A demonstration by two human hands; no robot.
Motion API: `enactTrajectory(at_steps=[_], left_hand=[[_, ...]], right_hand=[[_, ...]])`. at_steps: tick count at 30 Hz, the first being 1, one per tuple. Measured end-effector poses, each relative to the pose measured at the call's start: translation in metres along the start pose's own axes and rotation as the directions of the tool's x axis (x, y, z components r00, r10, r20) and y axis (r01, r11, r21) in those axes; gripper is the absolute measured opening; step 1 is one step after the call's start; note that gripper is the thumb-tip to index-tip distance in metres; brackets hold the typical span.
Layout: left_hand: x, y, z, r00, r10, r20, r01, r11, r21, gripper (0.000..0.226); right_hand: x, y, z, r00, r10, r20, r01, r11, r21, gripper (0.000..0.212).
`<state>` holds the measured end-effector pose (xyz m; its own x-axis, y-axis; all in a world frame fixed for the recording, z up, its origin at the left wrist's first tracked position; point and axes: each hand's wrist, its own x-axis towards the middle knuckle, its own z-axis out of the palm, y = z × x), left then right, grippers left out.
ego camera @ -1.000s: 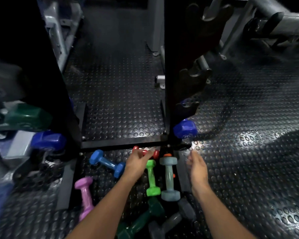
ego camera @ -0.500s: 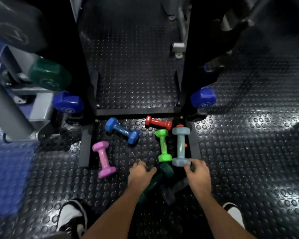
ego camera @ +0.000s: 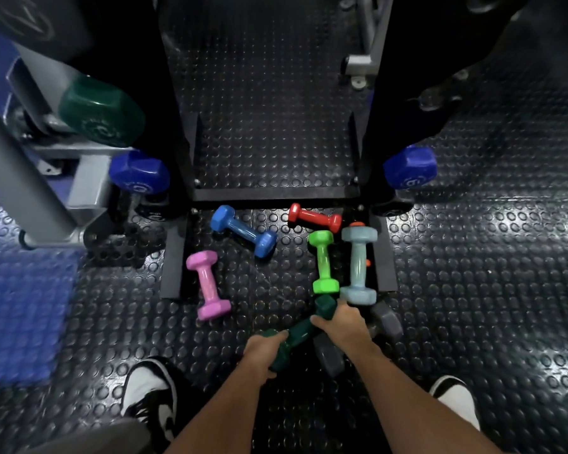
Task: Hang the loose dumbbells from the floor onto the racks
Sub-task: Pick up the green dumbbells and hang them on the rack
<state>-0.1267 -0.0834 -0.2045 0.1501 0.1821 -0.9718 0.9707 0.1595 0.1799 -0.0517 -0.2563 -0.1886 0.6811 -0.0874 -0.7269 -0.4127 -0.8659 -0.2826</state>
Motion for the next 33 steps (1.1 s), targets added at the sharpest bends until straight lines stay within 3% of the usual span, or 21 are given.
enactTrajectory(at_steps=[9, 13, 21, 29, 33], left_hand=[[0.005, -0.003, 0.003, 0.991, 0.059, -0.118, -0.054, 0.998, 0.044, 0.032], [0.005, -0.007, 0.005, 0.982, 0.09, -0.166, -0.084, 0.996, 0.04, 0.04], [-0.013, 0.023, -0.011, 0.917, 0.293, -0.27, -0.286, 0.956, 0.062, 0.051], [-0.048, 0.103, -0.006, 0.86, 0.484, -0.164, -0.5, 0.863, -0.07, 0.04], [-0.073, 0.146, 0.005, 0.834, 0.541, -0.113, -0.552, 0.824, -0.127, 0.06]], right_hand=[[0.01, 0.003, -0.001, 0.996, -0.085, -0.034, 0.086, 0.996, 0.035, 0.048], [0.007, 0.005, 0.0, 0.993, -0.106, -0.056, 0.109, 0.992, 0.064, 0.043], [-0.008, -0.006, -0.013, 0.982, -0.075, -0.171, 0.101, 0.984, 0.149, 0.045], [-0.019, -0.027, -0.065, 0.907, -0.078, -0.413, 0.222, 0.923, 0.314, 0.044], [-0.015, -0.041, -0.108, 0.877, -0.014, -0.48, 0.258, 0.857, 0.446, 0.037]])
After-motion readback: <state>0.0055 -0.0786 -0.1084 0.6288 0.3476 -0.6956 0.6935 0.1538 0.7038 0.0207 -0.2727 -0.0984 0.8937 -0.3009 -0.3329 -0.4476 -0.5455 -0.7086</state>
